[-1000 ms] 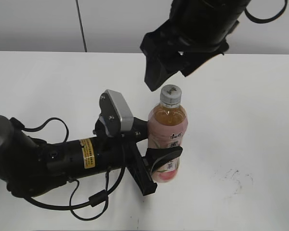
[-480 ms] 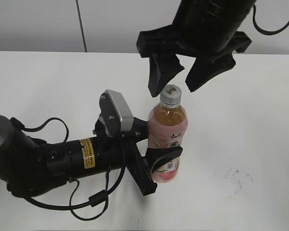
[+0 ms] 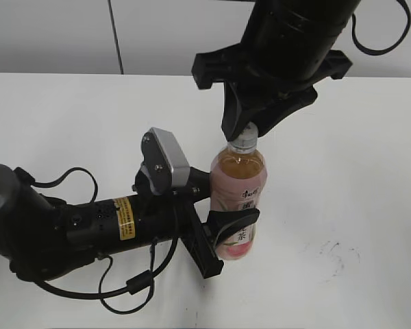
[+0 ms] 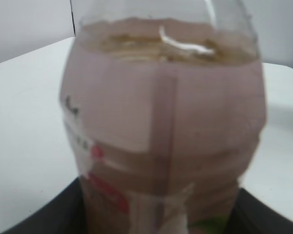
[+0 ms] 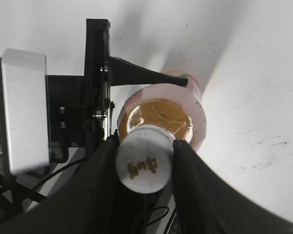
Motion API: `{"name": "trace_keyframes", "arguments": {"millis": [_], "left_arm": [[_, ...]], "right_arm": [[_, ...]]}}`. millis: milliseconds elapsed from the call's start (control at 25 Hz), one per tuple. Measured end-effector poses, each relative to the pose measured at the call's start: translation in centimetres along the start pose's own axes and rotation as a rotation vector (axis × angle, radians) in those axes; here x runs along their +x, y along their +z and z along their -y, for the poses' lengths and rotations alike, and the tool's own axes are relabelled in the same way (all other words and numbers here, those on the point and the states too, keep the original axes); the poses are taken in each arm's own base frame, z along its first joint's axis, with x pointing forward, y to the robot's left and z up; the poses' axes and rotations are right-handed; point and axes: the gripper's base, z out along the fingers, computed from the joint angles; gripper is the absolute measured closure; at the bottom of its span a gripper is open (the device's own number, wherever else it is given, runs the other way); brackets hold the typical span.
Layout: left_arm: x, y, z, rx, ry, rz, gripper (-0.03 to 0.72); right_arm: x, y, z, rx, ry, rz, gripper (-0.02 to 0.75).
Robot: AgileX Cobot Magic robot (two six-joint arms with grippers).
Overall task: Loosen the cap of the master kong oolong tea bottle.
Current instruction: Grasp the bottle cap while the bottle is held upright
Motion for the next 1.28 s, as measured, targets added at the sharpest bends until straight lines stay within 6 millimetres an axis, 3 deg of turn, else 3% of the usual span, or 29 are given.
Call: {"name": "trace_keyframes", "arguments": {"millis": [120,240,560,720,1000,1200,1280], "left_arm": [[0.00,0.00,0.00,0.000,0.000,0.000,0.312],[0.00,0.00,0.00,0.000,0.000,0.000,0.312],[0.00,0.00,0.00,0.000,0.000,0.000,0.312],[0.01,0.00,0.00,0.000,0.000,-0.001,0.314],[0.01,0.00,-0.02,-0.002,-0.001,-0.001,0.314],[0.01,0.00,-0.02,-0.002,-0.001,-0.001,0.314],[0.01,0.00,-0.02,-0.002,-0.001,-0.001,0.314]], "right_arm": [[0.00,0.00,0.00,0.000,-0.053,0.000,0.470],[0.00,0.00,0.00,0.000,-0.215,0.000,0.470],[-0.06,-0.13,-0.05,0.000,-1.055,0.005,0.472],[-0.07,-0.21,-0.07,0.001,-1.376,0.007,0.473],[-0.06,-0.24,-0.12,-0.003,-1.421,0.011,0.461],[-0.06,-0.15,-0.21,-0.016,-1.296,0.014,0.261],[-0.05,-0.16,-0.31,-0.026,-1.221,0.018,0.214]]}}
